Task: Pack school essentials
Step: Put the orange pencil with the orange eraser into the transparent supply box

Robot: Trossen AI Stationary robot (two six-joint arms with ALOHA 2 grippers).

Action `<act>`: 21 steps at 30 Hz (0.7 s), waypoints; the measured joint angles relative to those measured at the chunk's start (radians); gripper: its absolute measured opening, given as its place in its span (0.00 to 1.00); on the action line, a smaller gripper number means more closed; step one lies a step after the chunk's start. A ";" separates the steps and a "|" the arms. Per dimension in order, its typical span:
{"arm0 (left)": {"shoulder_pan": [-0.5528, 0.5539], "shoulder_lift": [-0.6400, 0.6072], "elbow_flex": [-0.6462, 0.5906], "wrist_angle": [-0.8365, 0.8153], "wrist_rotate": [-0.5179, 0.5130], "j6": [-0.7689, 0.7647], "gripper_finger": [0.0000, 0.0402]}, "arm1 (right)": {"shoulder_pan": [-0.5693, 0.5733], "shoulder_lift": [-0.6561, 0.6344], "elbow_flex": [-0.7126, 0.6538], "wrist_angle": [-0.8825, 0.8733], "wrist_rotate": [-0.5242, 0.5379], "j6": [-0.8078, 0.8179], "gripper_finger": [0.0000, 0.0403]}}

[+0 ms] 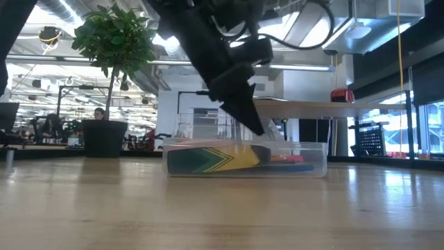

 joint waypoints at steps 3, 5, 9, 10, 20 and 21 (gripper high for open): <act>0.000 0.000 0.050 -0.085 0.000 -0.001 0.23 | 0.000 0.000 0.000 0.000 -0.001 0.000 0.17; -0.004 0.000 0.086 -0.173 0.000 -0.016 0.23 | 0.000 0.000 0.000 0.000 -0.002 0.000 0.17; -0.022 -0.001 0.158 -0.388 -0.005 -0.048 0.23 | 0.000 0.000 0.000 0.000 -0.027 0.000 0.17; -0.028 -0.001 0.174 -0.449 -0.012 -0.065 0.23 | 0.000 0.000 0.000 0.000 -0.027 0.000 0.17; -0.092 -0.003 0.136 -0.686 -0.156 -0.156 0.23 | 0.000 0.000 0.000 0.000 -0.026 -0.008 0.17; -0.097 -0.003 0.130 -0.685 -0.173 -0.165 0.23 | 0.000 0.000 0.000 0.000 -0.026 -0.008 0.17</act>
